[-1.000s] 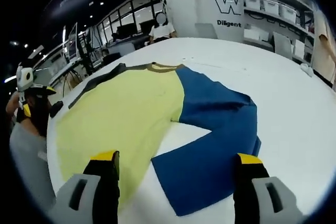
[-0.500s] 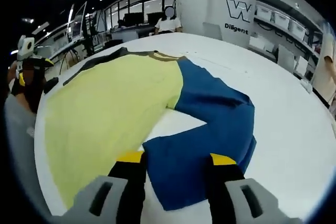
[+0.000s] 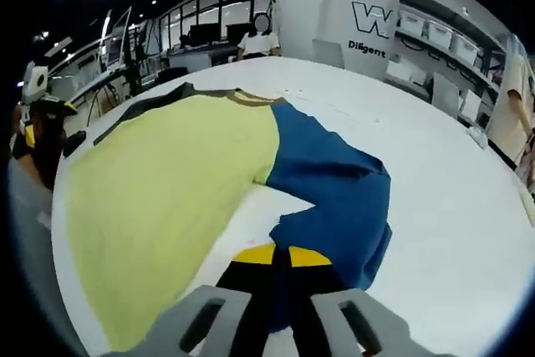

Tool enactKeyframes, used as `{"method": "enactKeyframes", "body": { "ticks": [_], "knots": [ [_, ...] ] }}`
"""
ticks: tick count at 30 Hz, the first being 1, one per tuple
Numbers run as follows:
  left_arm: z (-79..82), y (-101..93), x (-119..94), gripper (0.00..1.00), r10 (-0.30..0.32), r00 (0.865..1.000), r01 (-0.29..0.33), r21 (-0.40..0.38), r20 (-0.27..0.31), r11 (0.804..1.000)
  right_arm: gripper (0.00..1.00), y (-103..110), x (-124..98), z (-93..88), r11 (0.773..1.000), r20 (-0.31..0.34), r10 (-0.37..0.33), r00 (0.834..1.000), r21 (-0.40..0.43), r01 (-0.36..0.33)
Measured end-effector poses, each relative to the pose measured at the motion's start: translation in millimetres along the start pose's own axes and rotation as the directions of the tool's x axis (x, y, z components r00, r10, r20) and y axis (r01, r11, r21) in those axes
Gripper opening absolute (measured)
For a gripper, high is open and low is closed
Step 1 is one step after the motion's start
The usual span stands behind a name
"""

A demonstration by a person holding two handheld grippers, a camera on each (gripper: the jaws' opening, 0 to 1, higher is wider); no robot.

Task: Fold the garment on the visible template until the final outline fits inside the template.

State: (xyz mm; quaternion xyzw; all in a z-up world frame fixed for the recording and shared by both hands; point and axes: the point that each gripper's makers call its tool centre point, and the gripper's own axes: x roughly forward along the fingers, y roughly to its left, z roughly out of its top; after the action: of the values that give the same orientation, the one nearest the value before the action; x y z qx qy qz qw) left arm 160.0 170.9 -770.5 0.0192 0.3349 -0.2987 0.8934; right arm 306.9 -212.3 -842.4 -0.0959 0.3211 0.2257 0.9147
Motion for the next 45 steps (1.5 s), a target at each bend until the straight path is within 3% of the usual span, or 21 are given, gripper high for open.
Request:
{"method": "enactKeyframes", "body": {
  "ticks": [2,4,8,12,18,27,45],
  "knots": [
    [0.3,-0.1,-0.4,0.98,0.001,1.0,-0.001,0.002,0.001,1.0,0.0,-12.9,-5.1,9.9,0.999,0.039,-0.039,0.998,0.031,0.038],
    [0.6,0.0,-0.3,0.98,0.002,1.0,-0.002,0.004,0.003,1.0,0.0,-21.9,-8.3,12.8,0.998,0.041,-0.058,0.998,0.042,0.056],
    [-0.3,0.6,0.2,0.98,0.004,1.0,-0.004,0.002,-0.001,1.0,0.0,-49.9,-18.2,22.6,0.985,0.061,-0.163,0.985,0.065,0.159],
    [-1.5,-1.9,1.5,0.98,-0.007,1.0,0.007,0.009,-0.003,1.0,0.0,-68.8,-24.9,31.1,0.974,0.068,-0.206,0.976,0.11,0.197],
    [-3.3,-2.8,2.2,0.99,-0.009,1.0,0.009,0.012,-0.005,1.0,0.0,-98.0,-36.4,42.4,0.961,0.064,-0.266,0.962,0.097,0.259],
    [-6.8,1.0,0.5,0.99,0.001,1.0,-0.001,0.002,-0.012,1.0,0.0,-138.7,-46.9,33.8,0.925,0.015,-0.357,0.934,0.143,0.351],
    [-14.0,7.0,-0.7,0.99,0.022,0.999,-0.022,-0.003,-0.04,1.0,0.0,-206.4,-56.9,18.8,0.874,-0.057,-0.447,0.893,0.184,0.449]
  ]
}}
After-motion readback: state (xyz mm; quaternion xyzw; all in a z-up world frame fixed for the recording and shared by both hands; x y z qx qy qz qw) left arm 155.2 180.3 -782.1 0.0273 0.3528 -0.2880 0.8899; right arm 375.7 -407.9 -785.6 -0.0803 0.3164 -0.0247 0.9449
